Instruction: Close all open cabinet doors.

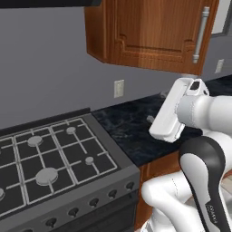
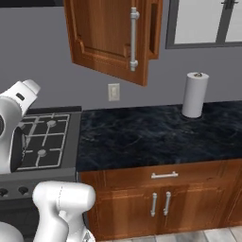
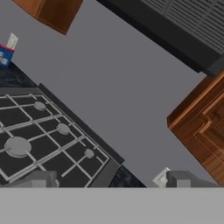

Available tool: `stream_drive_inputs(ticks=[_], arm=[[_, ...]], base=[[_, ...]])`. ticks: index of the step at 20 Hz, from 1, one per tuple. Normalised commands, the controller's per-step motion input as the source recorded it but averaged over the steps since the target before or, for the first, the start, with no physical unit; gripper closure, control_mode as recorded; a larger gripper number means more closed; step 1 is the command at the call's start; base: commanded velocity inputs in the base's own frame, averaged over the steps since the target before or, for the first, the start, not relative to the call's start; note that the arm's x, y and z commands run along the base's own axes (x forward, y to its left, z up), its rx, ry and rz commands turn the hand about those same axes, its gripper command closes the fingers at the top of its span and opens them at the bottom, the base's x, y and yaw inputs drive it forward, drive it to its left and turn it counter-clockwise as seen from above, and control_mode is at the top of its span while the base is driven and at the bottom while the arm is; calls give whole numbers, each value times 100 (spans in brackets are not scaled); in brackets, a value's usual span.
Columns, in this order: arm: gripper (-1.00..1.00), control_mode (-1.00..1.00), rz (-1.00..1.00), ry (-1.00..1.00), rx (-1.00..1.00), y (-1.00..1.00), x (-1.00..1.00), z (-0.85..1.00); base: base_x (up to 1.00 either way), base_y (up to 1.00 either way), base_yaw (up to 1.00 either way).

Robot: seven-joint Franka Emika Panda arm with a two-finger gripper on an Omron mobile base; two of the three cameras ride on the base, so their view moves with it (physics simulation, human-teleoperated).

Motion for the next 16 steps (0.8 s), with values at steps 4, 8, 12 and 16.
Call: stream_drive_inputs(ticks=[4, 8, 12, 16], arm=[[-100, 100, 0, 0, 0, 0, 0, 0], [-100, 100, 0, 0, 0, 0, 0, 0], [-100, 100, 0, 0, 0, 0, 0, 0], [-100, 100, 0, 0, 0, 0, 0, 0]], base=[[41, 0, -25], [14, 0, -13], [0, 0, 0], [0, 0, 0]])
